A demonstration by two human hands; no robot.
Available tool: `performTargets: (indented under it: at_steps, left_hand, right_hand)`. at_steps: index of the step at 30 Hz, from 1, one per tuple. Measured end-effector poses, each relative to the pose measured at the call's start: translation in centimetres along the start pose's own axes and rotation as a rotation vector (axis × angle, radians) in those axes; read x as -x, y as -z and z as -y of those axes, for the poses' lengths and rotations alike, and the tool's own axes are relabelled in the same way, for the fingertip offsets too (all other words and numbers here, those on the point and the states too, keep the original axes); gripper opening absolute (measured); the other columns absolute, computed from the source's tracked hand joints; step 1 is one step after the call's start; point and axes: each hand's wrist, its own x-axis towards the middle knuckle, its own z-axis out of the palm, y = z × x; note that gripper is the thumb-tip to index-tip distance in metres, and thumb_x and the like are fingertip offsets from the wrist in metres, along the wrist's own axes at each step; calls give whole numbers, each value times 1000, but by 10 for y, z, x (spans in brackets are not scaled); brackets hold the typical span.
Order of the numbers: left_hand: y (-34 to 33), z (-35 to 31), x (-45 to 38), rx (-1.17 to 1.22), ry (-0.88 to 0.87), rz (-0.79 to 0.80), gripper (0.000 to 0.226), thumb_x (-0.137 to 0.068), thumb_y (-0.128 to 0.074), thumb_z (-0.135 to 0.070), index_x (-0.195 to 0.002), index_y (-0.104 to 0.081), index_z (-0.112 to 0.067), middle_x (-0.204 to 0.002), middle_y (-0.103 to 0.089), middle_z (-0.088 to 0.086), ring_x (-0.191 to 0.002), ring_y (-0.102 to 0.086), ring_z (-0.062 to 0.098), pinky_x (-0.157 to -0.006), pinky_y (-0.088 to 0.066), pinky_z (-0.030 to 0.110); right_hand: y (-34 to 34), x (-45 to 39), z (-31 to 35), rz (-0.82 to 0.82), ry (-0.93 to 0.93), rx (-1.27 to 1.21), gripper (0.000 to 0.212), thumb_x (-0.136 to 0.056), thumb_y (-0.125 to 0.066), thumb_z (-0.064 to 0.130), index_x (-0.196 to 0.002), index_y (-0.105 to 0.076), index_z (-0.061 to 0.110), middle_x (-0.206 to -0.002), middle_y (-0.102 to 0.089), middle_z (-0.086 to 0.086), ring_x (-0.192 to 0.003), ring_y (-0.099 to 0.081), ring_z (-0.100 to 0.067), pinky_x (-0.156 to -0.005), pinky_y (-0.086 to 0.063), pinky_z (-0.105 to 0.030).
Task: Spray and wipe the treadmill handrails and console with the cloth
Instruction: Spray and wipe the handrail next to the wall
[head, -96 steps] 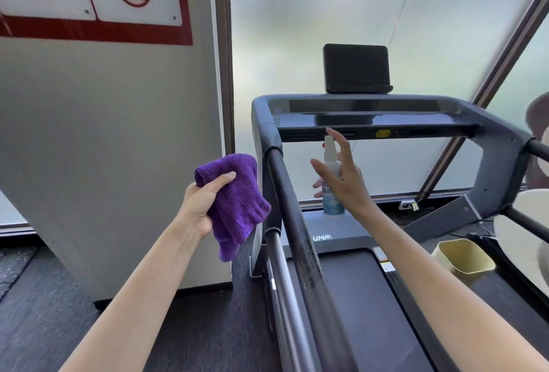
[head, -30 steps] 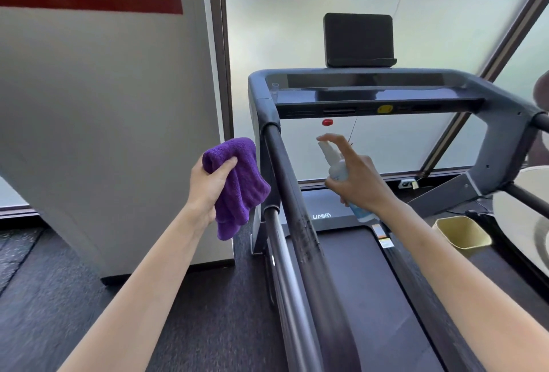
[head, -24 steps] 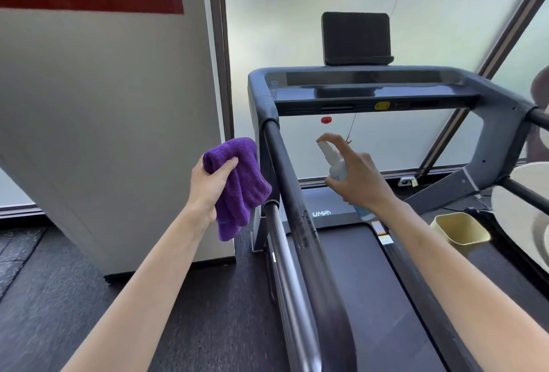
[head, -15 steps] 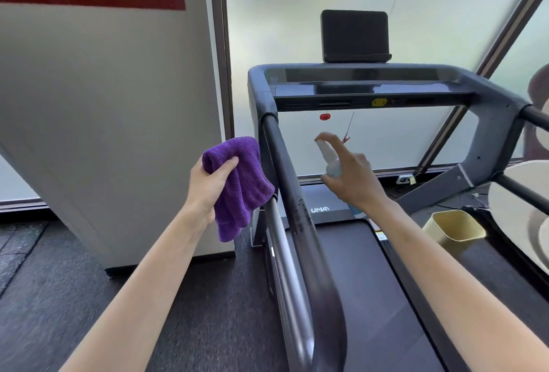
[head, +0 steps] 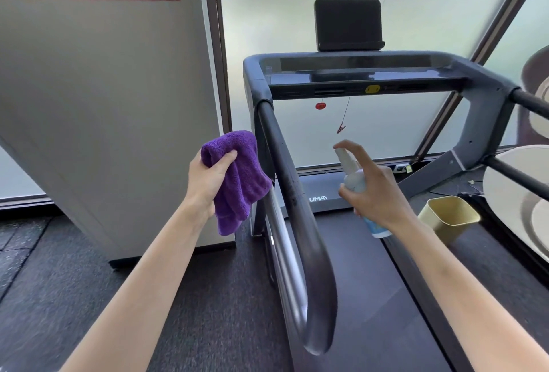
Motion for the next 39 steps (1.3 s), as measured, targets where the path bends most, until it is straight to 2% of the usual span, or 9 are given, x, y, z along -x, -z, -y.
performTargets:
  at_steps: [5, 11, 18, 30, 32, 34, 35, 37, 39]
  left_hand:
    - [-2, 4, 14, -19, -18, 4, 13, -87, -71, -16, -98, -65, -20, -98, -72, 1, -98, -68, 20, -89, -56, 37]
    - [4, 4, 26, -18, -32, -19, 13, -86, -72, -15, -97, -66, -20, -99, -72, 2, -100, -68, 22, -89, -56, 37]
    - [7, 2, 36, -19, -52, -39, 14, -85, -73, -16, -96, -67, -19, -97, -72, 1, -96, -68, 20, -88, -56, 37]
    - [-17, -7, 44, 90, -81, -30, 13, -80, -78, -20, -88, -69, -23, -79, -73, -7, -77, -69, 12, -69, -57, 29]
    - [-34, -5, 51, 136, -37, 94, 20, -80, -76, -14, -98, -67, -16, -86, -73, 2, -81, -68, 20, -70, -56, 34]
    - [-50, 8, 62, 0, -73, 230, 26, -80, -77, -15, -103, -68, -21, -117, -64, 5, -105, -61, 21, -92, -49, 35]
    - [-55, 16, 68, -121, -116, 295, 29, -78, -80, -25, -103, -68, -31, -135, -50, -2, -119, -52, 12, -101, -41, 26]
    - [-59, 26, 75, -292, -149, 352, 36, -67, -81, -52, -99, -65, -52, -145, -24, -22, -129, -35, -4, -99, -28, 8]
    - [-60, 29, 73, -287, -117, 332, 32, -63, -75, -63, -92, -65, -59, -146, -20, -24, -132, -33, -4, -104, -27, 13]
  right_hand:
    - [7, 12, 2, 4, 15, 17, 71, -77, -58, 1, -129, -40, 45, -69, -58, -17, -54, -57, -37, -56, -56, -47]
    - [10, 35, 0, -93, 98, 92, 67, -75, -61, 3, -125, -40, 44, -60, -45, 3, -54, -43, -12, -51, -43, -35]
    - [11, 44, -6, -42, 43, 89, 71, -78, -62, 6, -129, -36, 49, -68, -53, -2, -63, -50, -20, -62, -51, -45]
    - [2, 28, -3, -52, 5, 7, 73, -79, -58, 0, -131, -37, 45, -68, -57, -6, -53, -57, -29, -52, -56, -48]
    - [-1, 24, -3, -60, -2, -1, 72, -78, -58, 1, -130, -37, 45, -67, -57, -9, -53, -56, -31, -52, -55, -48]
    - [-4, 20, -3, -78, -10, -14, 71, -78, -58, 1, -130, -39, 44, -66, -56, -11, -53, -55, -32, -55, -55, -47]
    - [-5, 19, -4, -86, -11, -25, 70, -77, -58, 0, -129, -39, 44, -64, -55, -11, -53, -55, -32, -57, -55, -45]
    - [-8, 16, -5, -90, -17, -51, 70, -77, -59, 0, -129, -40, 43, -61, -54, -10, -52, -54, -31, -58, -56, -44]
    - [-9, 12, -6, -87, -19, -56, 70, -77, -59, -1, -129, -40, 42, -60, -54, -9, -52, -54, -31, -59, -56, -45]
